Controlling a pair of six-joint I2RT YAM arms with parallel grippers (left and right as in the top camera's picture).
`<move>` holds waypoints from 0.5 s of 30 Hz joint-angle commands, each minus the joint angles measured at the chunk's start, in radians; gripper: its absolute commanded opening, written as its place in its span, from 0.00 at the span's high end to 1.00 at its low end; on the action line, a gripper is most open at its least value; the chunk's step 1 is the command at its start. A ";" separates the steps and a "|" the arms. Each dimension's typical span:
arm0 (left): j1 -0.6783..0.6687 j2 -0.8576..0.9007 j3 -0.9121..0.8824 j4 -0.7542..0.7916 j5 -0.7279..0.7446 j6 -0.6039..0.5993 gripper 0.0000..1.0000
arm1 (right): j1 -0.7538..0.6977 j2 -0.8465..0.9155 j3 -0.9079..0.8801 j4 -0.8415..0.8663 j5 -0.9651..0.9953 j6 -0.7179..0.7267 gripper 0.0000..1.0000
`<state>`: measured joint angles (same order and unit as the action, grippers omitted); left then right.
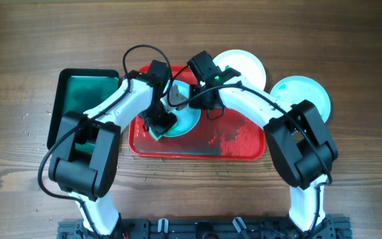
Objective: Clean dirty plates on tray and stack at the side
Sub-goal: 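Scrub the tilted plate with the sponge in the left gripper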
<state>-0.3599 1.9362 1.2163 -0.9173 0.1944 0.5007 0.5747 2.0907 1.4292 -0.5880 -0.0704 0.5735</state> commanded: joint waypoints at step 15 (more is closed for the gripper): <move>-0.035 0.075 -0.072 0.348 -0.515 -0.505 0.96 | -0.004 0.017 -0.011 0.015 0.048 0.027 0.96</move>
<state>-0.3973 1.9133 1.1828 -0.6468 -0.0174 0.2459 0.5545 2.0907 1.4292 -0.5663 -0.0170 0.5842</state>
